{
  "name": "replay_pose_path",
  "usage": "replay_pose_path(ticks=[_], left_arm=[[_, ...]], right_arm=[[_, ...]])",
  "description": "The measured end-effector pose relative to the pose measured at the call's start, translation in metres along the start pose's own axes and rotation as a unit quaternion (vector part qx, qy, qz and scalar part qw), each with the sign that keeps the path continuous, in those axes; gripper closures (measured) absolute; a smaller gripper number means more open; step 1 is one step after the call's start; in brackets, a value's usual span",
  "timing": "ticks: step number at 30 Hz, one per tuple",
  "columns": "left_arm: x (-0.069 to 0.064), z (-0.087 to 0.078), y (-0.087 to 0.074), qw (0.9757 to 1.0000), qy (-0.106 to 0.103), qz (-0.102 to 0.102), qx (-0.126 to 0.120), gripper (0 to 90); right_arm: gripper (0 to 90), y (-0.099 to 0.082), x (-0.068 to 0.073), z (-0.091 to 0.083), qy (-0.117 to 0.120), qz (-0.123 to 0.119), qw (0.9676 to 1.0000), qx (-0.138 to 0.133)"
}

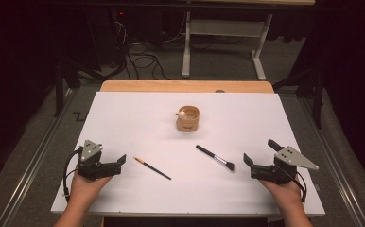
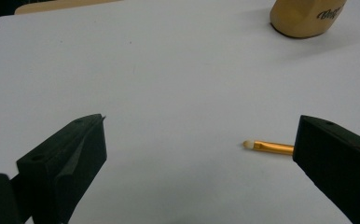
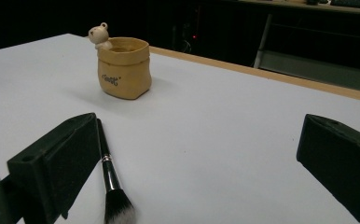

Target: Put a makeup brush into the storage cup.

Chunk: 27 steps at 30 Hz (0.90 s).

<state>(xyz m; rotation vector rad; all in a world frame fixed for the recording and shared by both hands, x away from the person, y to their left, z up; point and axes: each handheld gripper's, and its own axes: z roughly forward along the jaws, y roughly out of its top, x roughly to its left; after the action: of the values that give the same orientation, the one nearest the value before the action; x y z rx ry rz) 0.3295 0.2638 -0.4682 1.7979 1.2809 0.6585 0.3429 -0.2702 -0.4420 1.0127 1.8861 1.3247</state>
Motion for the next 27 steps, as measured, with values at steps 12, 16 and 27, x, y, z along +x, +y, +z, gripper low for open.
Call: replay_pose_path(ticks=[12, 16, 27], left_arm=[[0.0001, 0.0054, -0.0019, 0.9993, 0.003, 0.005, 0.036, 4.1], [-0.0002, 0.0082, -0.0029, 0.9986, 0.004, 0.008, 0.052, 4.2], [0.0014, 0.01, -0.004, 0.9969, -0.003, 0.001, 0.079, 4.8]], right_arm=[[0.1, -0.0007, 0.0017, 0.0009, 0.002, 0.0, 1.0, 0.003], [0.1, -0.0008, 0.0023, 0.0019, 0.003, -0.002, 1.0, 0.004], [0.1, 0.0029, -0.0012, 0.0078, 0.002, 0.008, 0.9998, 0.016]])
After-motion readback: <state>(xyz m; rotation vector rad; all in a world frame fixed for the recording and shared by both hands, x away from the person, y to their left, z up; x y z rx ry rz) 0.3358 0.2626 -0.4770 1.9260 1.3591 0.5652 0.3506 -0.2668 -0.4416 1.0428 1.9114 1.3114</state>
